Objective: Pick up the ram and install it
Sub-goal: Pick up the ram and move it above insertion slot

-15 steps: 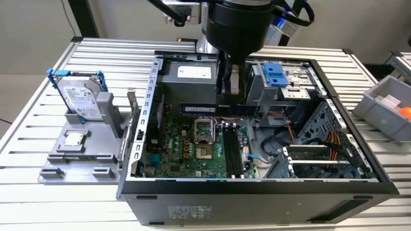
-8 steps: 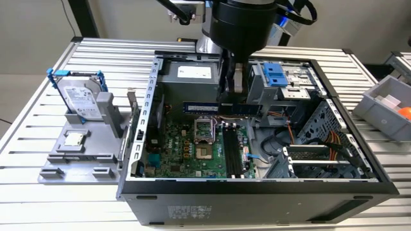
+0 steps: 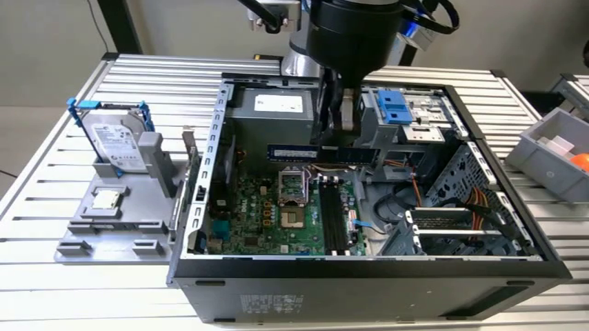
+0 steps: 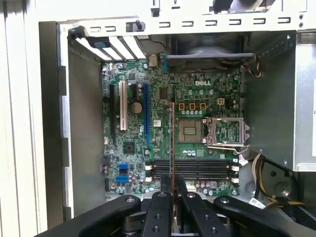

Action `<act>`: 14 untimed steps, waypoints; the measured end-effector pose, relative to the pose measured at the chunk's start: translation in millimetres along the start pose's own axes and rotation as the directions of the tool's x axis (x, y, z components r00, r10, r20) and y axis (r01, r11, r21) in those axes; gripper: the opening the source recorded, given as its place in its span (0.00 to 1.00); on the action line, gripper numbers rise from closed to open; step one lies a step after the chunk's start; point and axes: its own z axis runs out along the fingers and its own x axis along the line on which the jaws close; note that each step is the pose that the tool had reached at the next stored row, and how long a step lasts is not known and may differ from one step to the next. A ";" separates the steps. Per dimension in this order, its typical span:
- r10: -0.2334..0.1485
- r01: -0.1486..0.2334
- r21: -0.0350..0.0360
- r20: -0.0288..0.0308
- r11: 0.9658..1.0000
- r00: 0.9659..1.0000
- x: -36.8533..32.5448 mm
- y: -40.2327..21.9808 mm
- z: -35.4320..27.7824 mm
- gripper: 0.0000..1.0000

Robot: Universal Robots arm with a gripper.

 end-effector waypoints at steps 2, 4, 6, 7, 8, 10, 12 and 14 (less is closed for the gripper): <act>0.000 0.000 0.000 -0.001 1.000 1.000 -0.7 -1.2 -0.1 0.00; 0.000 0.000 0.000 -0.002 1.000 1.000 -1.2 -2.3 -0.1 0.00; 0.001 -0.001 0.000 -0.003 1.000 1.000 -1.6 -3.5 -0.1 0.00; 0.001 -0.001 0.000 -0.004 1.000 1.000 -1.9 -4.0 -0.1 0.00; 0.001 -0.001 0.000 -0.004 1.000 1.000 -2.1 -4.5 -0.1 0.00; 0.001 -0.001 0.000 -0.006 1.000 1.000 -2.4 -5.4 -0.1 0.00; 0.001 -0.001 0.000 -0.007 1.000 1.000 -2.6 -6.0 -0.2 0.00; 0.002 -0.002 0.000 -0.008 1.000 1.000 -2.7 -6.5 -0.2 0.00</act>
